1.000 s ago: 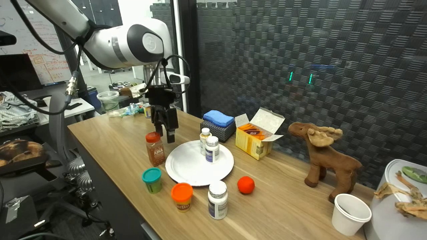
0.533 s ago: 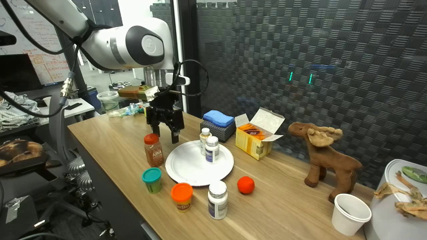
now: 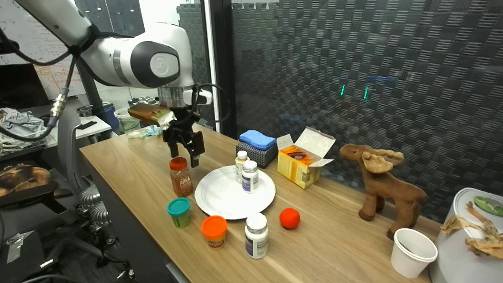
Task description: Put the objects surrounding the plate on to the plate.
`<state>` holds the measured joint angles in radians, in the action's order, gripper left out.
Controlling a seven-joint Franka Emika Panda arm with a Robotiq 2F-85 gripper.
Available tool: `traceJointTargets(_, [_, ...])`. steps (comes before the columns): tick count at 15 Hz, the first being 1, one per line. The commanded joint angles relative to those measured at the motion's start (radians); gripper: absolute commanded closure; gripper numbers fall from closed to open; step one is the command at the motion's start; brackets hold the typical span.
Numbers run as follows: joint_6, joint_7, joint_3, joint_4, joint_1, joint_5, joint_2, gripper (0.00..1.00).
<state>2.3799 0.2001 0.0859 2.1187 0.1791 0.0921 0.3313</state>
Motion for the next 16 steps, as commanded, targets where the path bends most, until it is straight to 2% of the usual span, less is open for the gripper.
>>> traceJointTargets(1, [0.081, 0.117, -0.002, 0.100, 0.028, -0.011, -0.075, 0.00])
traceJointTargets(6, [0.232, 0.358, -0.045, 0.186, 0.079, 0.075, -0.126, 0.00])
traceJointTargets(9, [0.294, 0.519, -0.105, 0.188, 0.117, 0.235, -0.137, 0.00])
traceJointTargets(13, [0.207, 0.649, -0.130, 0.129, 0.124, 0.385, -0.145, 0.00])
traceJointTargets(14, [0.153, 0.643, -0.117, 0.121, 0.114, 0.375, -0.157, 0.00])
traceJointTargets(16, [0.006, 0.504, -0.057, 0.104, 0.079, 0.247, -0.174, 0.00])
